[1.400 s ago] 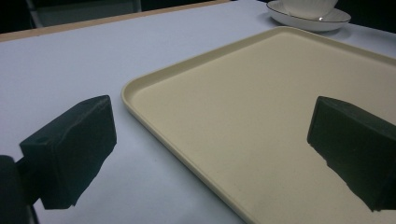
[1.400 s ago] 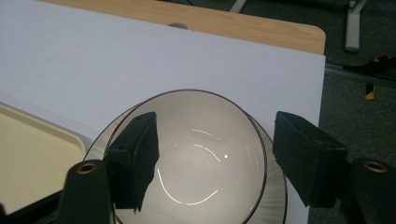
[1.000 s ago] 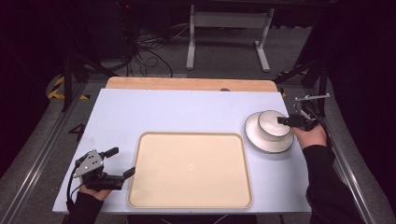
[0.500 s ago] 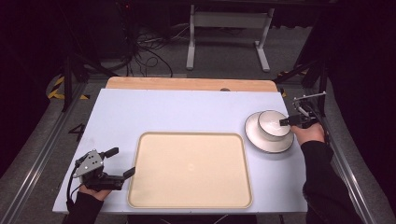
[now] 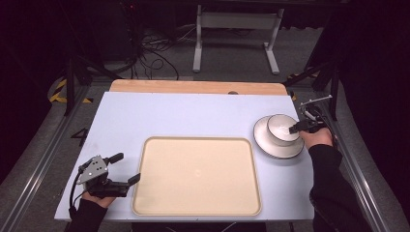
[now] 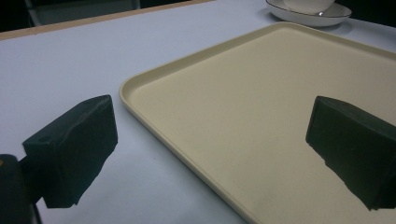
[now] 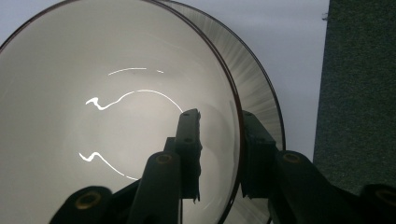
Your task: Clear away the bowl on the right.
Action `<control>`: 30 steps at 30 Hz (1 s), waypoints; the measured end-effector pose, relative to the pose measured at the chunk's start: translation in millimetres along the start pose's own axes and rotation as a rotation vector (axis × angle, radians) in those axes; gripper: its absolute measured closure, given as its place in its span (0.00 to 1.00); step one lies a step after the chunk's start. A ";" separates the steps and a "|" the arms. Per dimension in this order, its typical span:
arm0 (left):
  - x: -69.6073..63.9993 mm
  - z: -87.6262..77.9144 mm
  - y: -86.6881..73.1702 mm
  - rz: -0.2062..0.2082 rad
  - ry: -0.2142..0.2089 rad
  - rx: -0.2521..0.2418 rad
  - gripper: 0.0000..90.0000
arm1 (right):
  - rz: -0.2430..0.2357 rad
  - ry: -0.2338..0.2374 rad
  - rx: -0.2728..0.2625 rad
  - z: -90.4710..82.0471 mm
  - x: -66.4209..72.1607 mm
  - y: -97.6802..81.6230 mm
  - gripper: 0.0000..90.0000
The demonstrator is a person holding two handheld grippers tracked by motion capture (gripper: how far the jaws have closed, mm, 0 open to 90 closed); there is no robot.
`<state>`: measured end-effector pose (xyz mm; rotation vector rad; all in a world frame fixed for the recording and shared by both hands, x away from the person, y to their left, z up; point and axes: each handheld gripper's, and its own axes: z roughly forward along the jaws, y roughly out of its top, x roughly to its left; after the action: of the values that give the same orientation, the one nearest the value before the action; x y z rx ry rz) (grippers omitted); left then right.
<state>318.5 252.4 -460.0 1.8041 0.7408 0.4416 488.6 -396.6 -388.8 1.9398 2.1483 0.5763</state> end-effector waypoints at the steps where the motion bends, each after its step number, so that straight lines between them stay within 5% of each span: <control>1: 0.1 0.2 -0.1 -0.001 -0.002 -0.002 0.03 | 0.001 -0.004 0.002 -0.4 0.5 0.3 0.82; 7: 0.1 0.3 0.0 0.002 -0.003 0.005 0.03 | -0.002 -0.035 0.013 -1.5 2.4 0.9 0.91; 23: 0.1 0.3 0.1 0.002 -0.004 0.005 0.03 | 0.039 -0.030 -0.008 -9.9 6.1 1.8 0.93; 30: 0.2 0.4 0.1 0.001 -0.004 0.005 0.03 | 0.018 -0.028 -0.011 -17.3 9.1 2.9 0.93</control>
<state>318.8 252.2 -460.0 1.8101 0.7389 0.4371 483.3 -390.2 -370.9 1.9519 2.1088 0.5590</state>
